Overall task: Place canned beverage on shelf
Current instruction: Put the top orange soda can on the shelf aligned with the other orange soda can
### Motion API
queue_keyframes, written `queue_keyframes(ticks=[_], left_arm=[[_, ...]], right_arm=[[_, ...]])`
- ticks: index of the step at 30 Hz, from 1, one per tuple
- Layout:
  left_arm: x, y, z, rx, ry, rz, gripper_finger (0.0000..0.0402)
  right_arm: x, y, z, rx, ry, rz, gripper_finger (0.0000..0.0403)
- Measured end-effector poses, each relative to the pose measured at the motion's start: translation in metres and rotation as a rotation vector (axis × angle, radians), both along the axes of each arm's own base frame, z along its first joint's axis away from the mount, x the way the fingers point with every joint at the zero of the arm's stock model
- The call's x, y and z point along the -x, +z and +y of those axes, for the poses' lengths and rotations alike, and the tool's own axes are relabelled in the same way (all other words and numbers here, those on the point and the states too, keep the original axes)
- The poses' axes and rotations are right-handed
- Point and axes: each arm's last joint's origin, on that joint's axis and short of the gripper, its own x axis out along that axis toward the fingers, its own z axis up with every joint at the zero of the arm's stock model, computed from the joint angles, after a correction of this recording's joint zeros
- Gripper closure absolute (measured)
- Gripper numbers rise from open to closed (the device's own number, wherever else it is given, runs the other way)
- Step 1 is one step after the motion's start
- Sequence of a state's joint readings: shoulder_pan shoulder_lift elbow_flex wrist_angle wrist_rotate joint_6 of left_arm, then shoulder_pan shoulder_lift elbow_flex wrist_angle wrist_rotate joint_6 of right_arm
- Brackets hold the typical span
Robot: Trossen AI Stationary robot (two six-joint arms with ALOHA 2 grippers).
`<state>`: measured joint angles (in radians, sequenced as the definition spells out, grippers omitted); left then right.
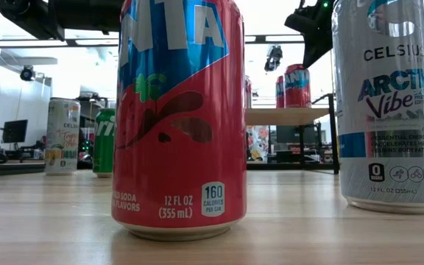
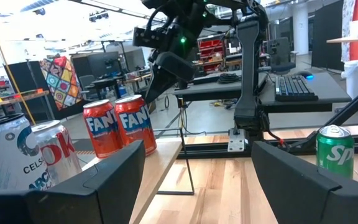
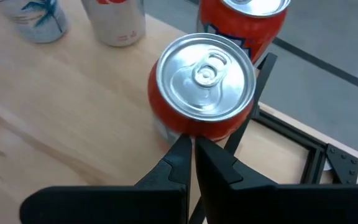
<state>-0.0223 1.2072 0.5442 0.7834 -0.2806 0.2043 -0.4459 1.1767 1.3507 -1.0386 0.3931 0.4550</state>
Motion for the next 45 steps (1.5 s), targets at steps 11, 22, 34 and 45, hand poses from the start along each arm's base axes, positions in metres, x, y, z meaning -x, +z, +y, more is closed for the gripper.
queue_keyframes(ticks=[11, 22, 34, 45], left_arm=[[0.000, 0.000, 0.000, 0.000, 0.000, 0.001, 0.0121], [0.000, -0.002, 0.000, 0.003, -0.001, 0.016, 0.0121], [0.000, -0.002, 0.000, 0.000, 0.000, 0.016, 0.0121], [0.000, -0.002, 0.000, -0.001, 0.000, 0.024, 0.0121]], right_arm=[[0.004, -0.001, -0.008, 0.004, -0.026, 0.012, 0.0390], [0.000, -0.003, -0.007, -0.069, 0.022, -0.014, 0.0390], [-0.005, -0.007, -0.012, -0.023, -0.006, 0.027, 0.0390], [-0.004, -0.008, -0.012, -0.044, -0.008, 0.018, 0.0390]])
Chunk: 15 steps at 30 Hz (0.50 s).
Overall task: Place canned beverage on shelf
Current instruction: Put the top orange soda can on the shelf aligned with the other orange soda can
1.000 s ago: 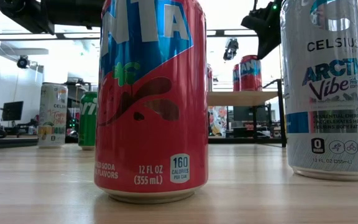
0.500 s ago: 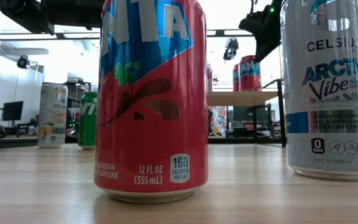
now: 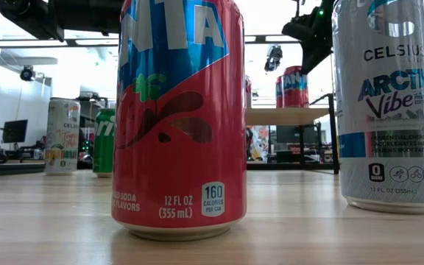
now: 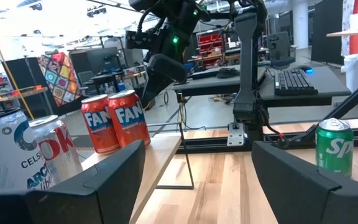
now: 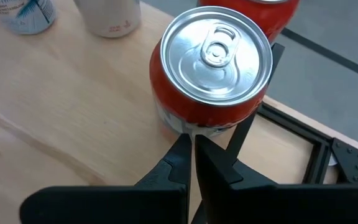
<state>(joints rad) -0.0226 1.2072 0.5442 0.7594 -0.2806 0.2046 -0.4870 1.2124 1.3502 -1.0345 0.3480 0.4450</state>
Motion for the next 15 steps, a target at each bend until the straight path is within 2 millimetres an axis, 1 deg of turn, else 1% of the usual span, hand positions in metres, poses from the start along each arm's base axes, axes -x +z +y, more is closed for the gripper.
queue_keyframes(ticks=[15], left_arm=[[-0.0001, -0.0007, 0.0001, 0.000, 0.000, 0.007, 0.0121]], right_arm=[[0.0006, 0.0003, -0.0006, 0.022, -0.016, 0.012, 0.0390]])
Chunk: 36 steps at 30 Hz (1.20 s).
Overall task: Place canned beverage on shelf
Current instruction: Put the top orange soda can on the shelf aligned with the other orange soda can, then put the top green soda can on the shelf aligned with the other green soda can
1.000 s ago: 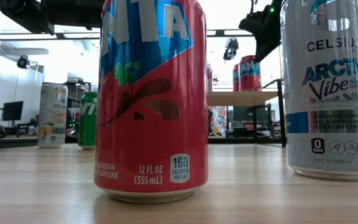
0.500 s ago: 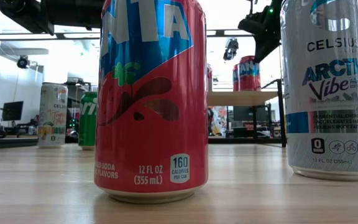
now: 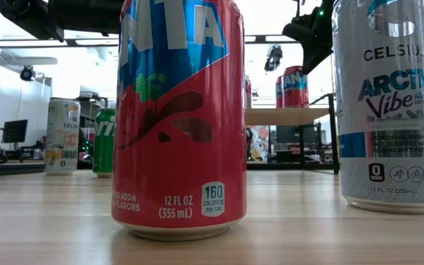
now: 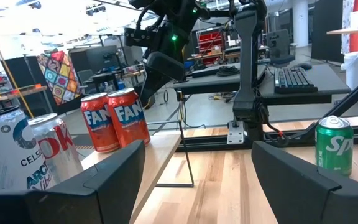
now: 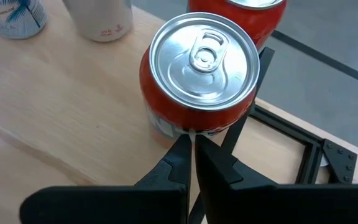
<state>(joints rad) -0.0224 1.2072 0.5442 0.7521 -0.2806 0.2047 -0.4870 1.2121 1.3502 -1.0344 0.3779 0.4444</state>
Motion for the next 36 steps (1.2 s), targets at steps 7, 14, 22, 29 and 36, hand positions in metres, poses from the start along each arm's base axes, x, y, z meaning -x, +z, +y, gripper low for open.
queue_keyframes(ticks=[7, 14, 22, 29, 36], left_arm=[[0.000, -0.001, 0.000, -0.001, 0.000, 0.010, 0.0121], [0.000, -0.001, 0.000, -0.001, 0.000, 0.010, 0.0121], [0.000, -0.001, 0.000, 0.000, 0.000, 0.013, 0.0121], [0.000, -0.001, 0.000, 0.000, 0.000, 0.013, 0.0121], [0.000, -0.001, 0.000, 0.007, -0.001, 0.011, 0.0121]], right_arm=[[0.000, 0.000, 0.000, 0.002, 0.000, -0.004, 0.0390], [0.000, 0.000, -0.001, 0.016, -0.010, 0.005, 0.0390], [0.000, 0.000, 0.000, -0.008, -0.003, -0.003, 0.0390], [0.000, -0.002, 0.005, -0.071, 0.038, -0.015, 0.0390], [0.000, 0.004, 0.023, -0.097, 0.129, -0.047, 0.0390]])
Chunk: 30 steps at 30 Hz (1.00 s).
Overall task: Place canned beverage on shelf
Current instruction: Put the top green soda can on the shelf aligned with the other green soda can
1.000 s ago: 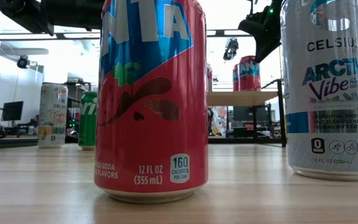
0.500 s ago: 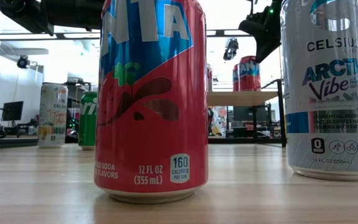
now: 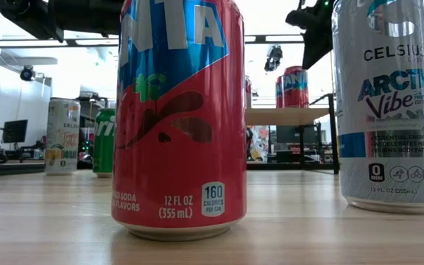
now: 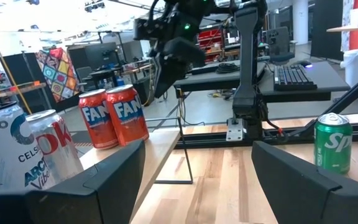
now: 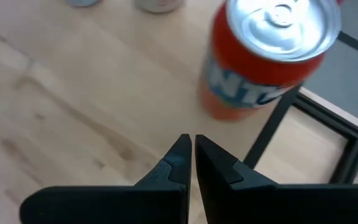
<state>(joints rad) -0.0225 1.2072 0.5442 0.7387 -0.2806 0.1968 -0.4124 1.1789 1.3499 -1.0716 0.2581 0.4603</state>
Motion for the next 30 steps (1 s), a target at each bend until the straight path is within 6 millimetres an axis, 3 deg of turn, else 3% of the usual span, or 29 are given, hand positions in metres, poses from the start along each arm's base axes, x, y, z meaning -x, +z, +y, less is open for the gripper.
queue_keyframes(ticks=[21, 30], left_arm=[[0.000, 0.001, -0.007, 0.147, -0.043, -0.041, 0.0129], [-0.010, 0.015, -0.010, 0.248, -0.047, 0.037, 0.0132]], right_arm=[[-0.008, 0.007, 0.069, 0.120, 0.224, -0.086, 0.0390], [-0.012, 0.009, 0.087, 0.154, 0.294, -0.113, 0.0390]])
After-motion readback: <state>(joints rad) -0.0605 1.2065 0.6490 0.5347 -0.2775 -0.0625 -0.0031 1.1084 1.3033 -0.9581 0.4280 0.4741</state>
